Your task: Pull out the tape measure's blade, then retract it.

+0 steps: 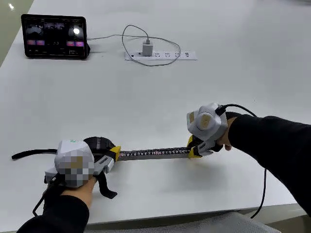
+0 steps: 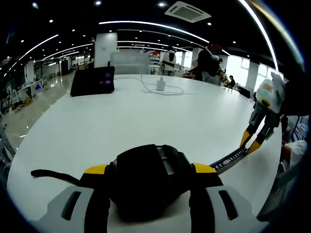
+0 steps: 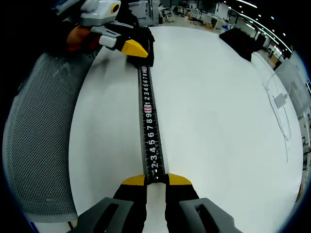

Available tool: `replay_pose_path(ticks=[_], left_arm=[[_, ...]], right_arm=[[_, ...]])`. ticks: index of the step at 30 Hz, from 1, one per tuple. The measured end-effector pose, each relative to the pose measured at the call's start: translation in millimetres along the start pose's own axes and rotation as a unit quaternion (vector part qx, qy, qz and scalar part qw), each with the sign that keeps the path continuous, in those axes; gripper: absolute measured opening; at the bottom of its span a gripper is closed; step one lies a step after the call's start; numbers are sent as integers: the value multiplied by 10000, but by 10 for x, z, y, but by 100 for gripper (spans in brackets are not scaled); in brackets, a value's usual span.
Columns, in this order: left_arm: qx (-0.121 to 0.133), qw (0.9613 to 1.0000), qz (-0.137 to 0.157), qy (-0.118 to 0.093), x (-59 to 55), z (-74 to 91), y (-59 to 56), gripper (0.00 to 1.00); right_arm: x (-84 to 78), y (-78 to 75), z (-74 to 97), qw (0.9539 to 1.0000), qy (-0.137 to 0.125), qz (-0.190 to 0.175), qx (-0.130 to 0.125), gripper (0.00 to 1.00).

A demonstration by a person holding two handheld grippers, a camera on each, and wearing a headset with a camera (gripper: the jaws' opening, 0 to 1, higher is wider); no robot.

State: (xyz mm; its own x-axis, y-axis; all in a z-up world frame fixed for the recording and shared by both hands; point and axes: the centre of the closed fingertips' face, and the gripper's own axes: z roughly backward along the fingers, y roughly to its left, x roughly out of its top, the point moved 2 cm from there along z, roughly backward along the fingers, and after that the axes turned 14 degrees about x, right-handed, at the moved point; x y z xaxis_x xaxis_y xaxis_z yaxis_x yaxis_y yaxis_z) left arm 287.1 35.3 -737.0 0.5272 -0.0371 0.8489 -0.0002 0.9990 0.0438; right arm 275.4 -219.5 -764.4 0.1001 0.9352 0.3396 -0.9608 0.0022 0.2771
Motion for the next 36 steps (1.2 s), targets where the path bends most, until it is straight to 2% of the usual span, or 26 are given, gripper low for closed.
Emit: replay_pose_path(ticks=[2, 6, 32, 36], left_arm=[[-2, 10000, 1, 3, 0, 1, 2, 61], [-3, 10000, 2, -2, 0, 5, 4, 61], [-4, 10000, 6, 9, -1, 10, 7, 61], [-4, 10000, 0, 9, 1, 10, 6, 61]], right_arm=[[10, 5, -6, 9998, 72, 171, -14, 10], [31, -6, -8, 10000, 5, -36, -21, 10], [115, 7, -43, 9998, -124, -148, 20, 10], [138, 3, -54, 9999, -49, -96, 33, 10]])
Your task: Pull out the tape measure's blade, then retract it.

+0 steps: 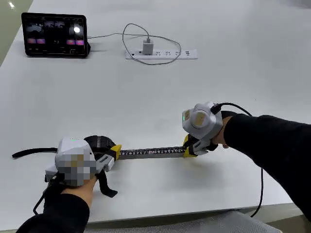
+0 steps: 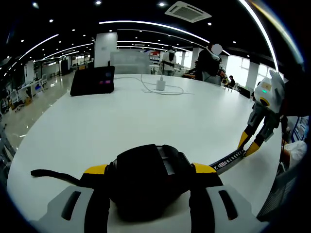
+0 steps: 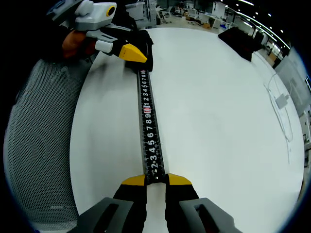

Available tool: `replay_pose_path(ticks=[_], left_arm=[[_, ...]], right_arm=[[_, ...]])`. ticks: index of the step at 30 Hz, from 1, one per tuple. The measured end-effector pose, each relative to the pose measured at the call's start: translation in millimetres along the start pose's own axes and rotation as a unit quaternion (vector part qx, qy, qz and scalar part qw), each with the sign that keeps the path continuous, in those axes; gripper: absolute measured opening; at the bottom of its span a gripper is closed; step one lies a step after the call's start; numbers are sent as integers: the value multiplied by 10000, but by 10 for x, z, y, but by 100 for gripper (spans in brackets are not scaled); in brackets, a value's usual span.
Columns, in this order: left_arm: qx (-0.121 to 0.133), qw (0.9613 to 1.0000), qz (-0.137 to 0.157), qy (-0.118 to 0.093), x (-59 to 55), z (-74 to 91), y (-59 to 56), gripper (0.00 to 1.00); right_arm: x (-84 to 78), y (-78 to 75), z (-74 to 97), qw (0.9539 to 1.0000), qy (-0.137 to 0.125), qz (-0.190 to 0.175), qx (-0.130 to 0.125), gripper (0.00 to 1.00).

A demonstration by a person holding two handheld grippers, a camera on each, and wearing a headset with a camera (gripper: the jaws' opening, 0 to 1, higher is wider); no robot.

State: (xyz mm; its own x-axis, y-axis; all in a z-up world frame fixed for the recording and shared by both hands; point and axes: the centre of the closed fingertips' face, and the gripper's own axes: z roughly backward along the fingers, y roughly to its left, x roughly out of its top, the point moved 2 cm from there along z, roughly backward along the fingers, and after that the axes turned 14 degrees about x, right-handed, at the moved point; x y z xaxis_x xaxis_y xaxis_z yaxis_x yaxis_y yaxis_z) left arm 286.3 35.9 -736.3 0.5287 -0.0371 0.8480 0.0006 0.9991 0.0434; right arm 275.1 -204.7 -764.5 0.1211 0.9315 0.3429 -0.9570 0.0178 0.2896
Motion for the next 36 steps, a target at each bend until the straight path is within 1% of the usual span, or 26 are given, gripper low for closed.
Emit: replay_pose_path(ticks=[5, 8, 16, 25, 31, 36], left_arm=[[0, 10000, -5, -7, -1, -1, -1, 61], [1, 10000, -3, -8, -2, 0, -4, 61], [5, 10000, -12, -1, -9, -5, -12, 61], [5, 10000, -22, 0, -11, -7, -16, 61], [1, 10000, -33, -5, -10, -12, -16, 61], [0, 10000, -26, -1, -12, -15, -7, 61]], right_arm=[[16, 0, -9, 10000, 17, 11, 16, 10], [20, 4, -13, 10000, -16, -54, -15, 10], [47, 10, -20, 10000, 28, -47, -57, 10], [77, 20, -21, 9999, 32, -96, -50, 10], [98, 20, -29, 9999, -41, -157, -35, 10], [120, 16, -42, 9999, -5, -114, -21, 10]])
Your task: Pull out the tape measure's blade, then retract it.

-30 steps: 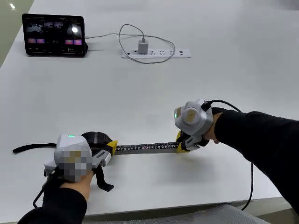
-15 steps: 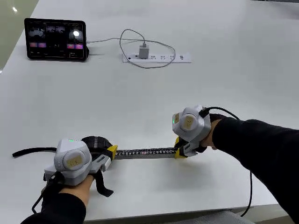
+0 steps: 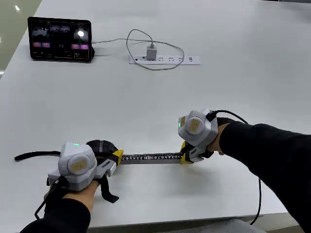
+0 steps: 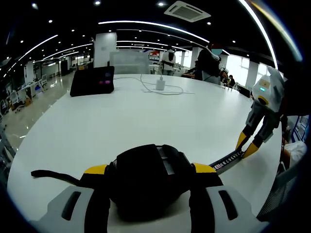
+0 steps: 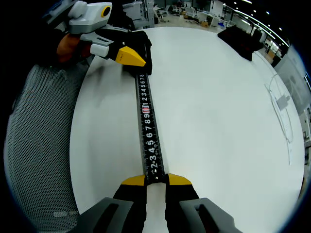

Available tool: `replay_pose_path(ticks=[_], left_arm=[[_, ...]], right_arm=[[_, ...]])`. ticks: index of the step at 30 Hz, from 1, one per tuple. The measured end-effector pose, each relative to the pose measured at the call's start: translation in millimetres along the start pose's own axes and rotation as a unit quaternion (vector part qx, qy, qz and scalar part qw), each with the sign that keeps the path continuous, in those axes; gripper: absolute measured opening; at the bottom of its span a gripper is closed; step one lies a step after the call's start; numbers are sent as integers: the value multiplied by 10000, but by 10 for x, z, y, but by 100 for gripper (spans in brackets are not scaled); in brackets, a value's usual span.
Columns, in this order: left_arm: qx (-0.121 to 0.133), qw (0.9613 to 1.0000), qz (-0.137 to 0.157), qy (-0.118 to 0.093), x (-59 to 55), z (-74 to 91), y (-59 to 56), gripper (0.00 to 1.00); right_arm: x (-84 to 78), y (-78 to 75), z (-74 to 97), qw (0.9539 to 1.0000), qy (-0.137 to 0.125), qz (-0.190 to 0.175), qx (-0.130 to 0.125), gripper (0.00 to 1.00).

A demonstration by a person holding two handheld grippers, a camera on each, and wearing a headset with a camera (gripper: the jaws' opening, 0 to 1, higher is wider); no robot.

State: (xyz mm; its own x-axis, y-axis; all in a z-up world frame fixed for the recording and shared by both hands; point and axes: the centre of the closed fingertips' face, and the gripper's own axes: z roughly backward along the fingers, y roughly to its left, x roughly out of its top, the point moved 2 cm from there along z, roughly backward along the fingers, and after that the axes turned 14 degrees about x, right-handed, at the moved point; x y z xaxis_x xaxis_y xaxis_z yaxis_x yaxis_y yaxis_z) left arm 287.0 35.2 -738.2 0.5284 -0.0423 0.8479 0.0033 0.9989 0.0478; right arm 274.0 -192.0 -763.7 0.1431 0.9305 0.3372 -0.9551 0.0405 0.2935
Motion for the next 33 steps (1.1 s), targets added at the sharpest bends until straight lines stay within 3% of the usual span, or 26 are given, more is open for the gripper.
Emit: replay_pose_path(ticks=[33], left_arm=[[-9, 10000, 18, 5, 4, 20, -9, 61]], right_arm=[[107, -16, -63, 9999, -84, -50, -72, 10]])
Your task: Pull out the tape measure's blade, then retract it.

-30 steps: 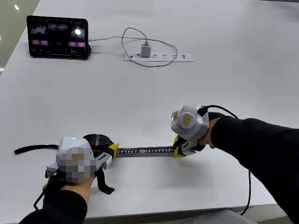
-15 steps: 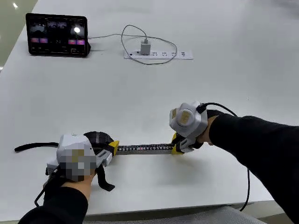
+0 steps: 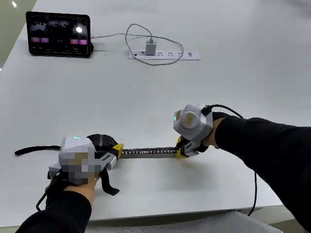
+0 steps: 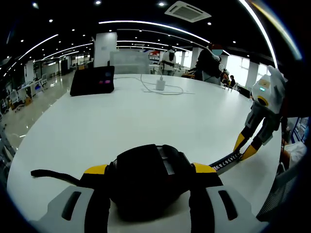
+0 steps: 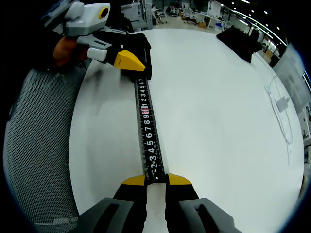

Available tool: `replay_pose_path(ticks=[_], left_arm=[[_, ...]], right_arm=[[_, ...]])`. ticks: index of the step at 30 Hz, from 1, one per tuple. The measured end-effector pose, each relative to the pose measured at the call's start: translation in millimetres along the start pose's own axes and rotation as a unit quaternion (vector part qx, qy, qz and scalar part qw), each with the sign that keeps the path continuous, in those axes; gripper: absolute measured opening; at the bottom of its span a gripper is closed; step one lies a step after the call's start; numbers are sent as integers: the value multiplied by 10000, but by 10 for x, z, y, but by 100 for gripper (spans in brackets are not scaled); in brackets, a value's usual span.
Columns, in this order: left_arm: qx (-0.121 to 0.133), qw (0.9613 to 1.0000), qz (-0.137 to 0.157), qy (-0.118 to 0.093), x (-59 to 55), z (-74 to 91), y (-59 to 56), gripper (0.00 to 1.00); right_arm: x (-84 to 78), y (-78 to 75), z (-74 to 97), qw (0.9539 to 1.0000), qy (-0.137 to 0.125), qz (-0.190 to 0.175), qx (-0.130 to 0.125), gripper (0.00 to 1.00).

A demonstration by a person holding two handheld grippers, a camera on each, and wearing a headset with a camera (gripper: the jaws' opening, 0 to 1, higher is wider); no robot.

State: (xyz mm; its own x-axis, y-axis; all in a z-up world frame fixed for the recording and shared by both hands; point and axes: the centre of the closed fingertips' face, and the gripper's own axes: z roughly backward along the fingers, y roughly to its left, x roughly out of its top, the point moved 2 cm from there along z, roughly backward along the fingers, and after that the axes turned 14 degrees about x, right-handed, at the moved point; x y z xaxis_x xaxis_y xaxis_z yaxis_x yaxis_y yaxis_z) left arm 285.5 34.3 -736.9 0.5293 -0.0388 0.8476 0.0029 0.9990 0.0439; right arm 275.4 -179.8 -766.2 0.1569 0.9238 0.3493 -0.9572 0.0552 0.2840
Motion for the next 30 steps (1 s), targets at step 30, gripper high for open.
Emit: replay_pose_path(ticks=[30], left_arm=[[-21, 10000, -12, 26, 4, -5, 5, 60]], right_arm=[[122, 30, -38, 9997, -184, -134, 70, 10]])
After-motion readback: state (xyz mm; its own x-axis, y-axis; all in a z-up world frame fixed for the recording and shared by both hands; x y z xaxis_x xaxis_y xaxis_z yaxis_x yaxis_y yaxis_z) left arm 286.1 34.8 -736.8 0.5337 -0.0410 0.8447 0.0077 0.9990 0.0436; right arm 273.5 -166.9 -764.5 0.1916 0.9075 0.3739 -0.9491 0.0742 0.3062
